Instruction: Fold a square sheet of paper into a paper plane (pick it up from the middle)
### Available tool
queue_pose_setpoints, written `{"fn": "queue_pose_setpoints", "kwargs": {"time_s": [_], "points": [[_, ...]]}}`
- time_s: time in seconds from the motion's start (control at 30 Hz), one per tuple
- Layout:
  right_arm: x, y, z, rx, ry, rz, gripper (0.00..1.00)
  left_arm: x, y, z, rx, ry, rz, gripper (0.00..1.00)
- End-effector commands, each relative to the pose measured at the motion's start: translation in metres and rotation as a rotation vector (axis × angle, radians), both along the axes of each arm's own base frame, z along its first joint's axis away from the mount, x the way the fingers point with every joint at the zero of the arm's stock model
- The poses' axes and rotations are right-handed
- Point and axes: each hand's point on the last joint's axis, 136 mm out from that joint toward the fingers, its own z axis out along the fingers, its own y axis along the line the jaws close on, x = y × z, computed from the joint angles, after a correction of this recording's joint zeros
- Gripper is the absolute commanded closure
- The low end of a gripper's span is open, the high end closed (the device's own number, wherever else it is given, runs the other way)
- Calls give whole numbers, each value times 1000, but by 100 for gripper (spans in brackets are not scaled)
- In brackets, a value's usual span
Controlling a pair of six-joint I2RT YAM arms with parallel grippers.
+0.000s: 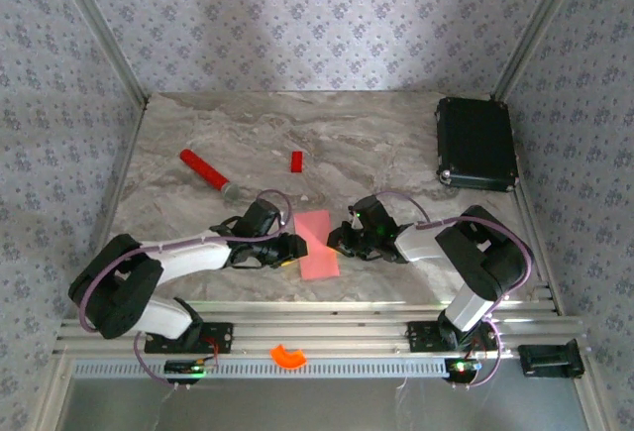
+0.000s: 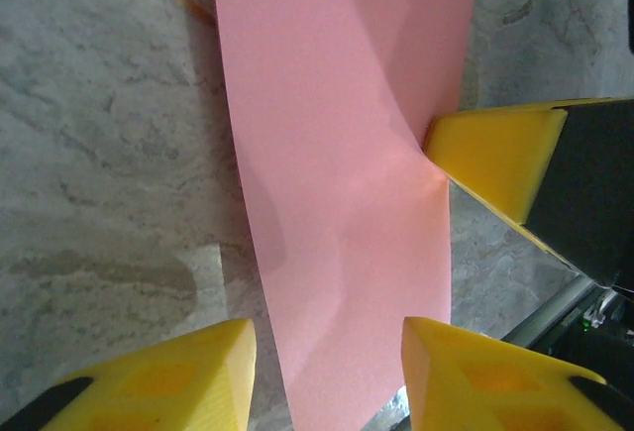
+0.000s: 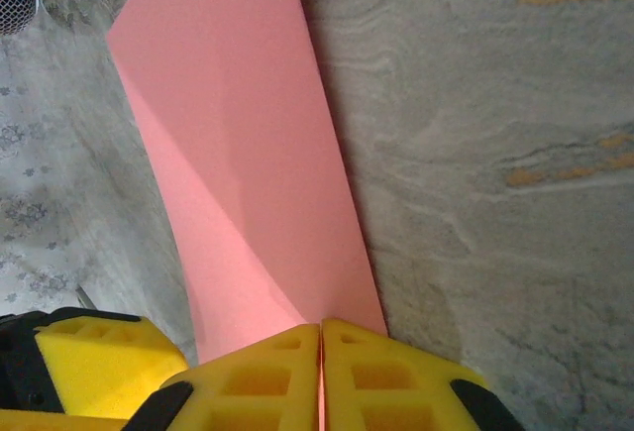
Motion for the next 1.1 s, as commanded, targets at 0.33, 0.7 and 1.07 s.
{"fn": "queue_pose_setpoints", "kwargs": {"time_s": [0.33, 0.7, 1.07], "points": [[-18, -19, -32, -106, 97, -25, 88, 13, -15, 8, -44, -40, 5, 74], [-18, -20, -35, -118, 97, -33, 88, 13, 11, 0, 73, -62, 66, 37], [-18, -19, -32, -121, 92, -38, 88, 13, -2, -1, 8, -45, 45, 61]]}}
